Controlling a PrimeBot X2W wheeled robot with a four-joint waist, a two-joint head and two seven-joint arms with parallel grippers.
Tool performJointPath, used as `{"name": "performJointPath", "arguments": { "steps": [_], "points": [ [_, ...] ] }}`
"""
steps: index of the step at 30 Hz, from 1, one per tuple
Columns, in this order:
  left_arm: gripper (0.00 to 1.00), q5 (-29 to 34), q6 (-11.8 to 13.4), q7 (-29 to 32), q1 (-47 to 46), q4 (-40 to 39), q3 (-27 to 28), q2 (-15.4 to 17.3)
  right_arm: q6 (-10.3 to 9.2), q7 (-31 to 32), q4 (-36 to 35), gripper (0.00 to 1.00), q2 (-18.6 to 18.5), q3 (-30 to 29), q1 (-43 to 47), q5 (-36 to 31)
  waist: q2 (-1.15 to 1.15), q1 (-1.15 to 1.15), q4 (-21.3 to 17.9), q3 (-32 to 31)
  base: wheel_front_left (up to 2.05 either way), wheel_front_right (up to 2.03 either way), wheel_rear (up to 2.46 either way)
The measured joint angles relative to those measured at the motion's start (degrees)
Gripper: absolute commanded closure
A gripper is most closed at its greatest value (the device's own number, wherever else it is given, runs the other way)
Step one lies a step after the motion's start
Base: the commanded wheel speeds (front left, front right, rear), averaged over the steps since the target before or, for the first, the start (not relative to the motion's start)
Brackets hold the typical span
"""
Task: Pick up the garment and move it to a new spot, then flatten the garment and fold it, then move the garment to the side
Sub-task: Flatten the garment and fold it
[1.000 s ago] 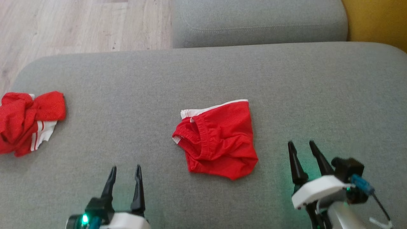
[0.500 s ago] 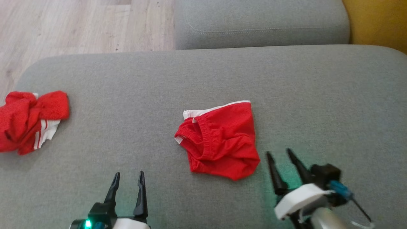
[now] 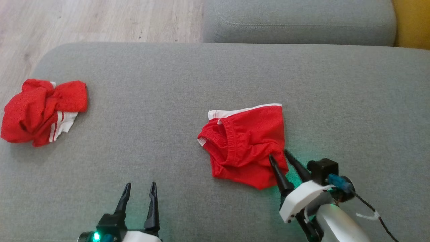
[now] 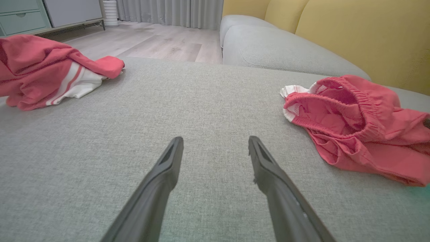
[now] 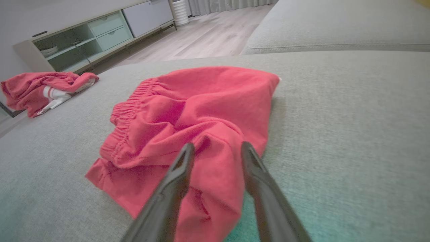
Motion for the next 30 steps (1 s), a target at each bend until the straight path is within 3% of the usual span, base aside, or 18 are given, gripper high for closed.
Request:
{"name": "performJointPath", "arguments": {
  "steps": [1, 10, 21, 22, 23, 30],
  "points": [
    [0.0, -0.01, 0.0, 0.0, -0.07, -0.01, 0.0, 0.0, 0.0, 0.0, 0.19, 1.0, -0.01, 0.56, -0.3, 0.01, 0.0, 0.0, 0.16, 0.16, 0.0, 0.0, 0.0],
    [0.0, -0.92, 0.02, 0.0, -0.08, -0.35, 0.12, 0.01, 0.0, 0.0, -2.23, 1.0, -0.01, 3.58, 0.48, -0.8, 0.0, 0.0, -0.93, 0.05, 0.0, 0.0, 0.0],
    [0.0, -1.51, 0.1, 0.0, -0.01, -0.74, 0.21, 0.01, 0.0, 0.0, -3.63, 0.98, 0.0, 0.83, 9.29, -5.13, 0.0, 0.0, -3.96, -1.3, 0.0, 0.0, 0.0],
    [0.0, -1.51, 0.11, 0.0, -0.01, -0.74, 0.22, 0.01, 0.0, 0.0, -3.65, 0.67, 0.0, 0.79, 9.39, -4.9, 0.0, 0.0, -4.06, -1.35, 0.0, 0.0, 0.0],
    [0.0, -1.51, 0.1, 0.0, -0.01, -0.73, 0.22, 0.01, 0.0, 0.0, -3.66, 0.0, 0.0, 0.77, 9.45, -4.3, 0.0, 0.0, -4.14, -1.4, 0.0, 0.0, 0.0],
    [0.0, -1.32, 0.79, 0.0, 0.0, -1.51, 2.27, 0.02, 0.0, 0.0, -14.52, 0.0, 0.11, -4.98, 9.79, -1.87, 0.0, 0.0, -4.65, -1.59, 0.0, 0.0, 0.0]
  ]
}}
